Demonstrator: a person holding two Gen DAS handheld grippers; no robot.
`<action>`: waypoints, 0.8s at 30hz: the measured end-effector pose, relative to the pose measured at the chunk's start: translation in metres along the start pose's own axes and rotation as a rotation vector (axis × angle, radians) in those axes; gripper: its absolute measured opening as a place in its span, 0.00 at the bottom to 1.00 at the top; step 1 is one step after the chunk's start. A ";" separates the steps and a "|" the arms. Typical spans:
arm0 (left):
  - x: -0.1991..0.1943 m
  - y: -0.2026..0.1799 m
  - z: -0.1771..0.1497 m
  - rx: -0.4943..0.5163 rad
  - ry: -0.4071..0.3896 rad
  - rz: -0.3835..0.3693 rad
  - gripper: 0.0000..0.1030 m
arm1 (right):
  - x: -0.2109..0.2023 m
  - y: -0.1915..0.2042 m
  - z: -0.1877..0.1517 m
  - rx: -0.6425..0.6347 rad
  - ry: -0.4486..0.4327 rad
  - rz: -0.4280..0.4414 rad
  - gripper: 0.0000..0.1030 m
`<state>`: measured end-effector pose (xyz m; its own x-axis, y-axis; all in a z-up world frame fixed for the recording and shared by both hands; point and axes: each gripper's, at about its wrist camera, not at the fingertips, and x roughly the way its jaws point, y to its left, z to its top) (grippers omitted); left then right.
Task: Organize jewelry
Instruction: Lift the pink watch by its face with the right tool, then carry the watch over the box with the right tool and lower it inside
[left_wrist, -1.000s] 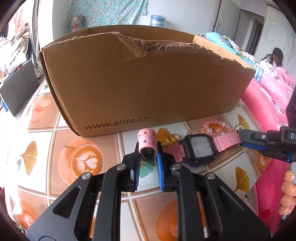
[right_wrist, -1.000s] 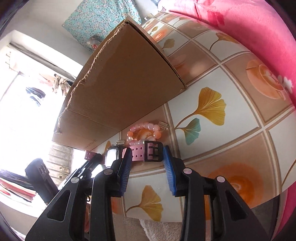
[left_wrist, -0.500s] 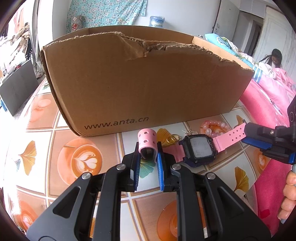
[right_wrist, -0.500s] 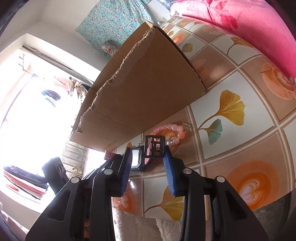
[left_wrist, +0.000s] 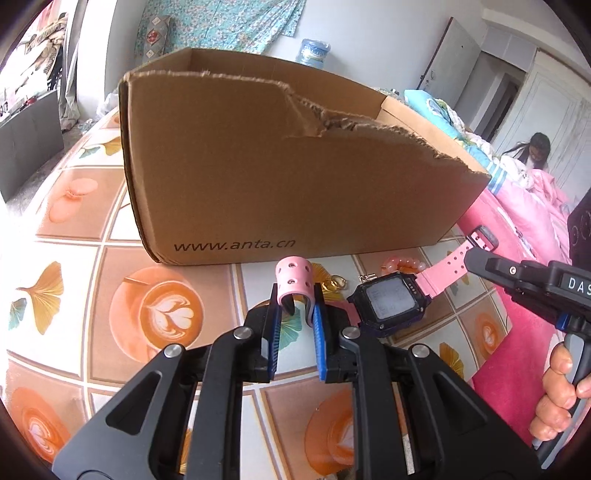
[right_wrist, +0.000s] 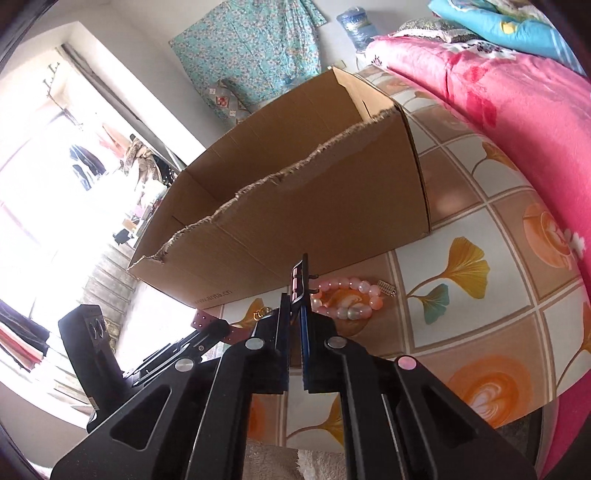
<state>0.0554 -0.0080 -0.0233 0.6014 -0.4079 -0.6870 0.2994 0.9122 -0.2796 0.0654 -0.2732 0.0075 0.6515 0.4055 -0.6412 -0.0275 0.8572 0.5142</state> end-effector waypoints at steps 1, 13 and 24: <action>-0.006 -0.004 0.001 0.017 -0.011 0.000 0.14 | -0.004 0.007 0.002 -0.021 -0.013 0.003 0.05; -0.097 -0.027 0.059 0.038 -0.149 -0.117 0.14 | -0.071 0.050 0.060 -0.141 -0.131 0.121 0.05; -0.006 0.003 0.182 -0.129 0.073 -0.093 0.14 | 0.037 0.037 0.181 -0.051 0.138 0.115 0.05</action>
<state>0.1876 -0.0090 0.1025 0.5184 -0.4912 -0.7000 0.2508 0.8699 -0.4247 0.2256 -0.2839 0.1056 0.5316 0.5386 -0.6536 -0.1368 0.8162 0.5613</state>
